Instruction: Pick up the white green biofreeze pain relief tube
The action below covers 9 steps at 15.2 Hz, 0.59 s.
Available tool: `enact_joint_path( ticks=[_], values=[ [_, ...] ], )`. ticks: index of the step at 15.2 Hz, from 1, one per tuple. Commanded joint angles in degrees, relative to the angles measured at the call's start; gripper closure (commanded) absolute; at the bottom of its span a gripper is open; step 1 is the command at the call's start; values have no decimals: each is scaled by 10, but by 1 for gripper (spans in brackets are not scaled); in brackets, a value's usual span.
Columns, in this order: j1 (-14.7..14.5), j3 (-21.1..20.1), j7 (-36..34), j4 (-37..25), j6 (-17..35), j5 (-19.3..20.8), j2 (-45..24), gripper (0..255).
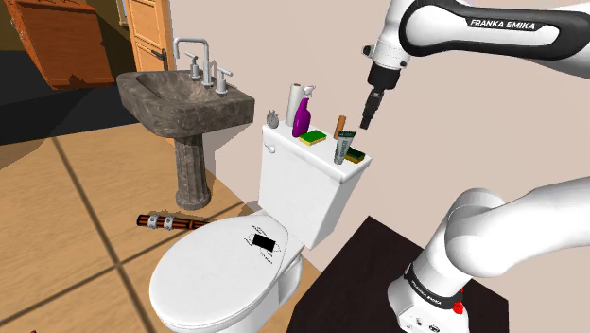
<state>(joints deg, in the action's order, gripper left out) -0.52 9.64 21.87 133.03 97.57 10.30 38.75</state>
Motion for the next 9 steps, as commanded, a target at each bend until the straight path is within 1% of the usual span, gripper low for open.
enact_joint_path(
  ticks=[1,5,9],
  values=[
    [-2,27,43,-2,30,9,-25,0],
    [-10,81,126,-14,87,17,-85,0],
    [-23,133,214,-41,141,8,-158,0]
  ],
)
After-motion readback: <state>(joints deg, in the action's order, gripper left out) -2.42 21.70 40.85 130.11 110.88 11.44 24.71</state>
